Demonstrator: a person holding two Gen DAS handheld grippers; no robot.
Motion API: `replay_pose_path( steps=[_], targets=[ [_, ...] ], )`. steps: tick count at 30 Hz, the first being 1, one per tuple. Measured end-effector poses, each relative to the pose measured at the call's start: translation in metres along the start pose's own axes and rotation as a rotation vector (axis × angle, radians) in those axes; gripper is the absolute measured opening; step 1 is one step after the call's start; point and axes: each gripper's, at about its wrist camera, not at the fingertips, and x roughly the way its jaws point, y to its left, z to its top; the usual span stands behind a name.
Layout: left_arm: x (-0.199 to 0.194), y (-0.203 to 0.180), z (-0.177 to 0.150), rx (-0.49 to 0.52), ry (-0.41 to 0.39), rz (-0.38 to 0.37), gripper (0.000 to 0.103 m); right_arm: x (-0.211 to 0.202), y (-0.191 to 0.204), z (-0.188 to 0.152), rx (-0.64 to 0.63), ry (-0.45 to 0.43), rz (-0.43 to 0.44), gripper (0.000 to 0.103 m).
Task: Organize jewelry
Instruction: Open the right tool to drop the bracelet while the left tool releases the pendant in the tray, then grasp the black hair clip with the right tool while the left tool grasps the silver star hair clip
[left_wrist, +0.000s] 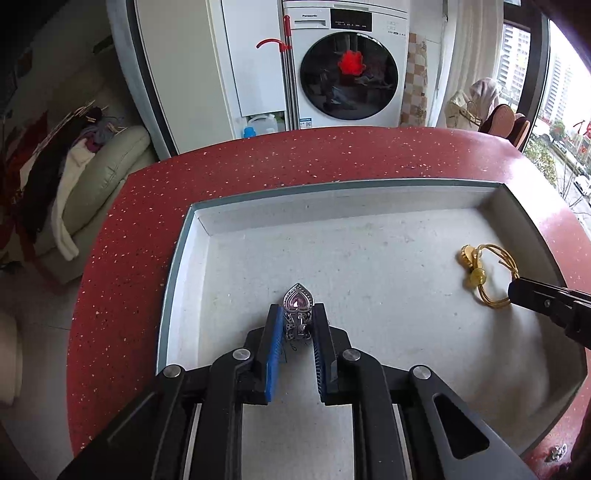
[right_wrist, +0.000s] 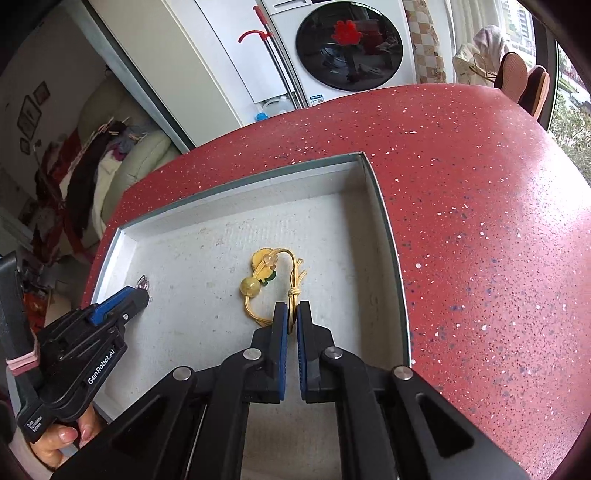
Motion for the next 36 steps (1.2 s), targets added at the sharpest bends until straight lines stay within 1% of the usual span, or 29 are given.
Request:
replay_pose_path(
  steps=[2, 3, 4, 6, 9, 12, 13, 14, 15, 16, 17, 19, 21, 23, 25, 28, 31, 33, 36],
  targets=[
    [0.0, -0.001, 0.001, 0.009, 0.004, 0.0, 0.035, -0.003, 0.001, -0.001, 0.008, -0.005, 0.02, 0.017],
    [-0.001, -0.001, 0.001, 0.009, 0.003, -0.001, 0.035, -0.006, 0.0, -0.002, 0.008, -0.012, 0.034, 0.03],
    [-0.002, 0.0, 0.0, 0.005, -0.002, -0.003, 0.035, -0.01, 0.001, -0.003, 0.004, -0.021, 0.047, 0.047],
    [-0.004, 0.001, -0.001, -0.002, -0.01, -0.01, 0.035, -0.018, 0.006, -0.004, -0.011, -0.047, 0.04, 0.063],
    [-0.006, 0.002, 0.0, -0.01, -0.008, -0.025, 0.035, -0.029, 0.01, -0.004, -0.011, -0.074, 0.061, 0.064],
    [-0.009, 0.002, -0.001, -0.01, -0.014, -0.026, 0.035, -0.04, 0.01, -0.005, 0.003, -0.092, 0.066, 0.069],
    [-0.01, 0.003, -0.001, -0.013, -0.015, -0.03, 0.058, -0.043, 0.009, -0.007, 0.005, -0.096, 0.067, 0.07],
    [-0.012, 0.004, -0.001, -0.019, -0.018, -0.032, 0.103, -0.046, 0.009, -0.008, 0.007, -0.101, 0.07, 0.07],
    [-0.015, 0.005, -0.002, -0.032, -0.035, -0.025, 0.103, -0.048, 0.011, -0.009, 0.007, -0.105, 0.072, 0.07],
    [-0.021, 0.006, -0.003, -0.04, -0.071, -0.023, 0.103, -0.051, 0.011, -0.01, 0.008, -0.108, 0.073, 0.071],
    [-0.024, 0.005, -0.003, -0.031, -0.079, -0.024, 0.103, -0.054, 0.012, -0.012, 0.009, -0.11, 0.071, 0.073],
    [-0.029, 0.004, -0.002, -0.023, -0.081, -0.025, 0.103, -0.06, 0.013, -0.015, 0.017, -0.122, 0.082, 0.081],
    [-0.038, 0.005, -0.002, -0.023, -0.11, -0.013, 0.103, -0.071, 0.012, -0.02, 0.028, -0.144, 0.097, 0.082],
    [-0.05, 0.009, -0.003, -0.03, -0.137, -0.026, 0.103, -0.082, 0.012, -0.025, 0.042, -0.167, 0.11, 0.086],
    [-0.063, 0.015, -0.005, -0.041, -0.152, -0.049, 0.103, -0.093, 0.013, -0.031, 0.058, -0.19, 0.13, 0.087],
    [-0.081, 0.024, -0.013, -0.066, -0.151, -0.11, 0.103, -0.113, 0.013, -0.046, 0.058, -0.244, 0.135, 0.088],
    [-0.097, 0.029, -0.027, -0.081, -0.144, -0.164, 0.103, -0.133, 0.014, -0.063, 0.04, -0.302, 0.128, 0.089],
    [-0.108, 0.029, -0.039, -0.065, -0.14, -0.17, 0.103, -0.144, 0.014, -0.073, 0.036, -0.325, 0.13, 0.089],
    [-0.12, 0.026, -0.059, -0.045, -0.128, -0.133, 0.103, -0.154, 0.011, -0.085, 0.049, -0.297, 0.135, 0.089]
  ],
)
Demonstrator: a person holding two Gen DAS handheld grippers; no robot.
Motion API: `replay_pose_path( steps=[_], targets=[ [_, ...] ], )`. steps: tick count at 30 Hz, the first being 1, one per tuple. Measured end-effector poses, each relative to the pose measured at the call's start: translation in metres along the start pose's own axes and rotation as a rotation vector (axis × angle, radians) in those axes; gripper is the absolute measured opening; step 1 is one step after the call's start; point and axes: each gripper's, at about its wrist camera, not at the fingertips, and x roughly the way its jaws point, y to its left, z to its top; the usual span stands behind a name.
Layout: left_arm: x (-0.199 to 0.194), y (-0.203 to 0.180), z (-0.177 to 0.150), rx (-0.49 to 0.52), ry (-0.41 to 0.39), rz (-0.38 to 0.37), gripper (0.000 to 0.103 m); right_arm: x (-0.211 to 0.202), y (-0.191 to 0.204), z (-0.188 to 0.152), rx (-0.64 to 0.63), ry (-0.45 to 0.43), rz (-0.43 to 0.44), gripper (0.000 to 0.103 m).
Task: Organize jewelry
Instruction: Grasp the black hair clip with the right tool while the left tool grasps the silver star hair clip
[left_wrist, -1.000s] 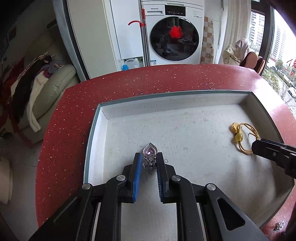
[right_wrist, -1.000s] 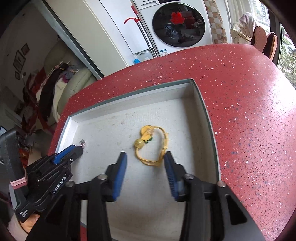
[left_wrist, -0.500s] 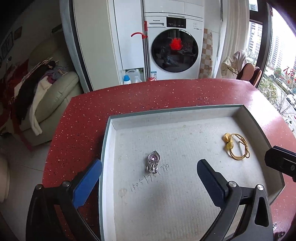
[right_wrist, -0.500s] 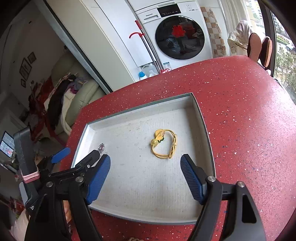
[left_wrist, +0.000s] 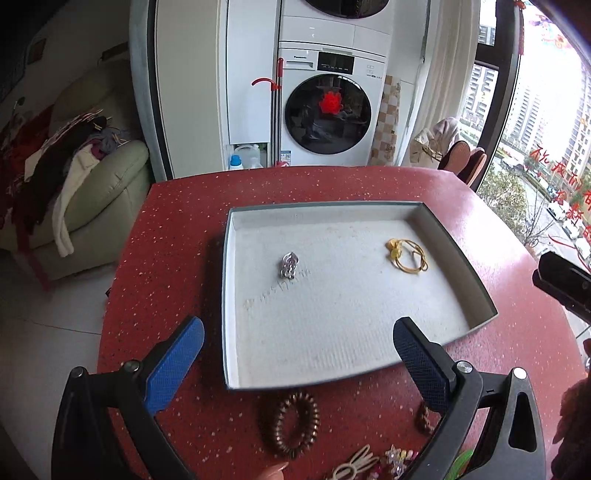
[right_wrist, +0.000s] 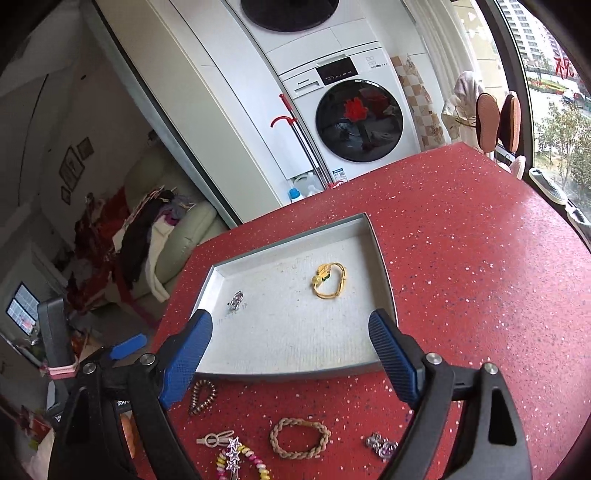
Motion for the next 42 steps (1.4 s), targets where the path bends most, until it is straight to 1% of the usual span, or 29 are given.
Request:
replay_pose_path(
  steps=[3, 5, 7, 11, 18, 25, 33, 35, 37, 38, 39, 42],
  targets=[
    [-0.017, -0.001, -0.022, -0.006, -0.021, 0.033, 0.103, -0.012, -0.004, -0.01, 0.005, 0.027, -0.027, 0.089],
    [-0.024, -0.001, -0.036, 0.001, -0.012, 0.035, 0.103, -0.02, -0.007, -0.02, 0.0, 0.038, -0.035, 0.089],
    [-0.028, 0.001, -0.049, -0.013, 0.005, 0.048, 0.103, -0.026, -0.011, -0.032, -0.005, 0.054, -0.053, 0.089],
    [-0.035, -0.001, -0.074, -0.041, 0.046, 0.005, 0.103, -0.029, -0.022, -0.06, -0.023, 0.11, -0.126, 0.089],
    [-0.035, -0.036, -0.106, 0.038, 0.076, 0.004, 0.103, -0.033, -0.044, -0.101, -0.053, 0.186, -0.258, 0.089],
    [-0.029, -0.056, -0.116, 0.044, 0.092, 0.003, 0.103, -0.035, -0.056, -0.115, -0.039, 0.201, -0.301, 0.089],
    [-0.026, -0.058, -0.115, 0.034, 0.082, 0.029, 0.103, -0.031, -0.061, -0.119, -0.028, 0.201, -0.315, 0.089],
    [-0.024, -0.059, -0.115, 0.042, 0.095, 0.035, 0.102, -0.029, -0.059, -0.12, -0.04, 0.203, -0.319, 0.087],
    [-0.023, -0.061, -0.116, 0.048, 0.095, 0.039, 0.101, -0.026, -0.058, -0.12, -0.052, 0.209, -0.324, 0.081],
    [-0.023, -0.063, -0.116, 0.054, 0.093, 0.039, 0.097, -0.024, -0.057, -0.121, -0.056, 0.212, -0.325, 0.079],
    [-0.023, -0.065, -0.117, 0.062, 0.093, 0.038, 0.095, -0.023, -0.056, -0.121, -0.066, 0.207, -0.332, 0.078],
    [-0.023, -0.07, -0.117, 0.081, 0.095, 0.03, 0.093, -0.022, -0.053, -0.122, -0.087, 0.207, -0.347, 0.073]
  ],
)
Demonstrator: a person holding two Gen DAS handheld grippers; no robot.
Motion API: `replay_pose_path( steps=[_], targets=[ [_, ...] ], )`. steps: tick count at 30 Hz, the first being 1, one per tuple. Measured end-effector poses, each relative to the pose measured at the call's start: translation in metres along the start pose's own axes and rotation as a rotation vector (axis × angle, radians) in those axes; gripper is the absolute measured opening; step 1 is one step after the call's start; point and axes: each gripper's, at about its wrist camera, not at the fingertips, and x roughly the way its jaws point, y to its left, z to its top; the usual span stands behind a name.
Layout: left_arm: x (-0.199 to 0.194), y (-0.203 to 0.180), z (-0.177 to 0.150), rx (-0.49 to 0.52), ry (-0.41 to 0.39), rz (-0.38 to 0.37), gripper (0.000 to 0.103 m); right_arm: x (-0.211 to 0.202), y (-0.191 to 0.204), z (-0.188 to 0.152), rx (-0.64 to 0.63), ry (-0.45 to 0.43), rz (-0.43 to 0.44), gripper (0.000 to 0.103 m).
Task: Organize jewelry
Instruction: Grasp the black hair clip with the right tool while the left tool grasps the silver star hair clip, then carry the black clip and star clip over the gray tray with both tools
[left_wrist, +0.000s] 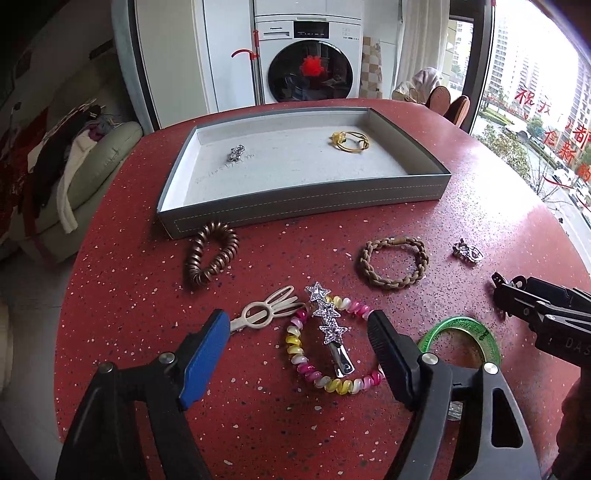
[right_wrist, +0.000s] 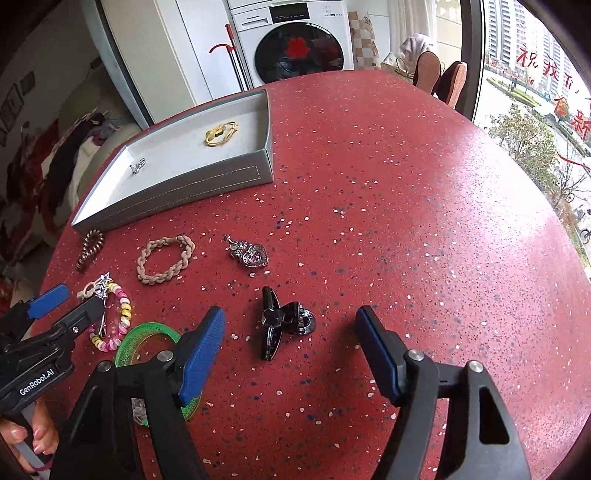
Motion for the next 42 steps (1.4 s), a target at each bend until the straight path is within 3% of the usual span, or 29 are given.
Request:
replay_pose_path(
  steps=[2, 6, 8, 11, 13, 14, 16, 20, 27, 42],
  targets=[
    [0.0, -0.005, 0.0, 0.017, 0.0, 0.0, 0.08, 0.001, 0.001, 0.0, -0.012, -0.002, -0.009, 0.07],
    [0.004, -0.011, -0.001, 0.04, 0.01, 0.01, 0.078, 0.001, 0.005, -0.001, -0.043, -0.004, -0.038, 0.068],
    [0.005, -0.012, -0.002, 0.045, 0.015, 0.009, 0.068, 0.001, 0.008, -0.002, -0.065, -0.006, -0.058, 0.066],
    [0.008, -0.013, -0.005, 0.052, 0.032, 0.011, 0.065, 0.001, 0.012, -0.004, -0.094, -0.009, -0.091, 0.061],
    [0.011, -0.013, -0.007, 0.055, 0.044, 0.012, 0.053, 0.0, 0.013, -0.005, -0.112, -0.015, -0.109, 0.049],
    [0.011, -0.012, -0.007, 0.054, 0.043, 0.007, 0.051, -0.001, 0.013, -0.005, -0.113, -0.017, -0.107, 0.045],
    [0.011, -0.011, -0.008, 0.059, 0.041, 0.001, 0.041, -0.002, 0.013, -0.006, -0.113, -0.02, -0.101, 0.028],
    [0.008, -0.003, -0.008, 0.027, 0.036, -0.056, 0.031, -0.003, 0.012, -0.005, -0.107, -0.029, -0.082, 0.026],
    [-0.001, 0.007, -0.005, -0.012, 0.009, -0.117, 0.031, -0.012, 0.003, -0.003, -0.058, -0.047, -0.006, 0.026],
    [-0.019, 0.028, 0.014, -0.068, -0.035, -0.148, 0.031, -0.027, 0.013, 0.022, -0.043, -0.079, 0.089, 0.026]
  ],
)
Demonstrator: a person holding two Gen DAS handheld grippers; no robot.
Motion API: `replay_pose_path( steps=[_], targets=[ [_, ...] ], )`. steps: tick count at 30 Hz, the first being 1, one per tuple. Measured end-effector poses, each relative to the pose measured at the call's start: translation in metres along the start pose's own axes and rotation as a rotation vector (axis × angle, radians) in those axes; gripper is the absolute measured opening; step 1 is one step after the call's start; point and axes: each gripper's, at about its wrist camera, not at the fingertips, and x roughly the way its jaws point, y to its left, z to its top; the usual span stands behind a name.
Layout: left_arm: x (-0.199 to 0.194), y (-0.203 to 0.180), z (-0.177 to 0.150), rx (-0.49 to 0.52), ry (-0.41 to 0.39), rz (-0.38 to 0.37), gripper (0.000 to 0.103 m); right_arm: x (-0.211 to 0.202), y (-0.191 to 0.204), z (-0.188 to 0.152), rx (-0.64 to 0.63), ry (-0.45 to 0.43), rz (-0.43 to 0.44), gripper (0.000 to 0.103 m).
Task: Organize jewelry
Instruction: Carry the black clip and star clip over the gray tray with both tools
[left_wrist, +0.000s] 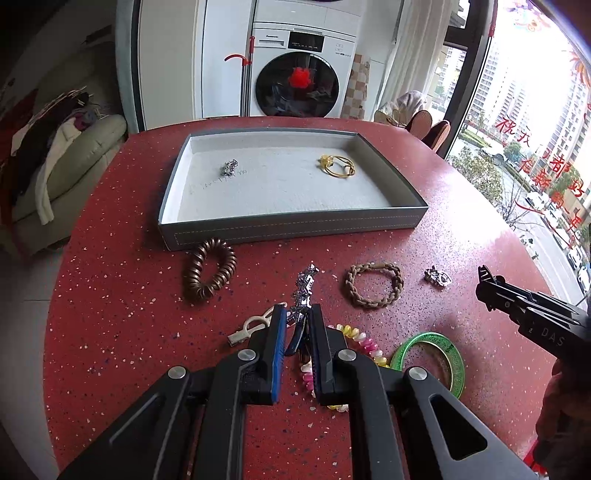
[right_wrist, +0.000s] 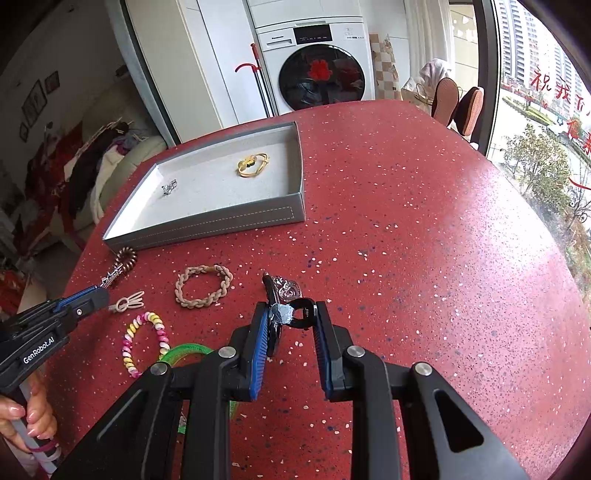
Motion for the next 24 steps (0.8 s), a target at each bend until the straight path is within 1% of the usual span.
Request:
replay_pose_path(
  steps=[6, 12, 17, 21, 24],
  targets=[
    [-0.004, 0.009, 0.016, -0.014, -0.027, 0.001, 0.031, 0.004, 0.011, 0.023, -0.022, -0.003, 0.032, 0.026],
    [-0.002, 0.018, 0.041, -0.019, -0.056, 0.009, 0.031, 0.017, 0.026, 0.055, -0.05, 0.003, 0.062, 0.026],
    [0.009, 0.031, 0.069, -0.027, -0.067, 0.022, 0.031, 0.038, 0.038, 0.086, -0.069, 0.015, 0.087, 0.026],
    [0.021, 0.041, 0.092, -0.039, -0.072, 0.035, 0.031, 0.055, 0.047, 0.11, -0.096, 0.023, 0.089, 0.026],
    [0.032, 0.047, 0.109, -0.041, -0.075, 0.048, 0.031, 0.07, 0.052, 0.125, -0.094, 0.034, 0.099, 0.026]
  ],
)
